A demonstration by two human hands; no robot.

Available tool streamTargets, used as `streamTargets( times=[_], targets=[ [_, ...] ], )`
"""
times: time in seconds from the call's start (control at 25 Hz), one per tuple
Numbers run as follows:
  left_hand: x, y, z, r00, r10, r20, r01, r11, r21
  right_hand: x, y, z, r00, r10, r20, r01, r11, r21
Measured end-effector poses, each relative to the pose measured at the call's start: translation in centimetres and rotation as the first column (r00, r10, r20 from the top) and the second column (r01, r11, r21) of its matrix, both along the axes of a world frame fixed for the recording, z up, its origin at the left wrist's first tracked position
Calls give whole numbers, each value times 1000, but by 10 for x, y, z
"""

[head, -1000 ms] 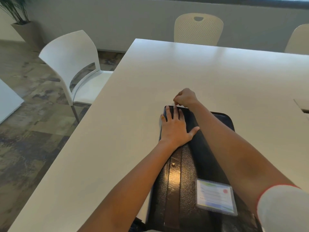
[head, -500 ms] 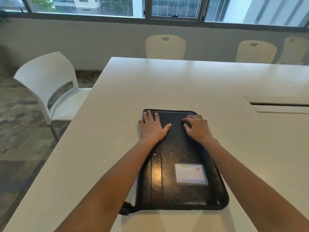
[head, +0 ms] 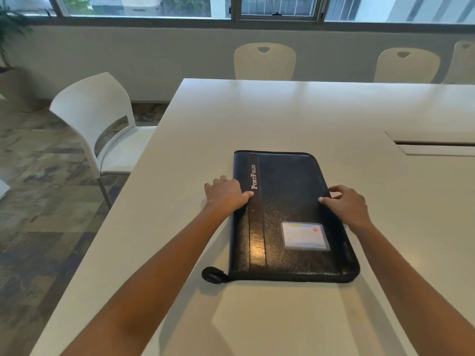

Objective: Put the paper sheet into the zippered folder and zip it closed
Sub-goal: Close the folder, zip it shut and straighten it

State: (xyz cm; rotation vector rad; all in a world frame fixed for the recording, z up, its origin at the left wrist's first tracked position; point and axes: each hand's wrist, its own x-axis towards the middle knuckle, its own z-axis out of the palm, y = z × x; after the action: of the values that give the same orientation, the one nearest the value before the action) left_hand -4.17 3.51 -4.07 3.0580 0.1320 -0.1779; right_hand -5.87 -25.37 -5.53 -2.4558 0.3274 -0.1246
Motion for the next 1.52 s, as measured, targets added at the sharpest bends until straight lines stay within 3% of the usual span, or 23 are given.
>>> streamTargets(
  times=[0.24,0.4,0.72,1.16,1.52],
  targets=[
    [-16,15,11,993,11,-121,-33,984,-177,-2,11,6,974,-128,-188,174,952,252],
    [-14,43,14,980,17,-198,-82,941,-329,-1,35,10,968,-157,-196,224,895,386],
    [-21,120,15,962,147,-231,-238,863,-445,6,114,20,971,-86,-223,192,834,517],
    [-21,210,33,922,306,-236,-387,756,-528,16,211,19,975,-24,-221,152,801,579],
    [-14,234,19,910,311,-273,-407,790,-458,23,234,6,985,13,-170,69,881,469]
  ],
)
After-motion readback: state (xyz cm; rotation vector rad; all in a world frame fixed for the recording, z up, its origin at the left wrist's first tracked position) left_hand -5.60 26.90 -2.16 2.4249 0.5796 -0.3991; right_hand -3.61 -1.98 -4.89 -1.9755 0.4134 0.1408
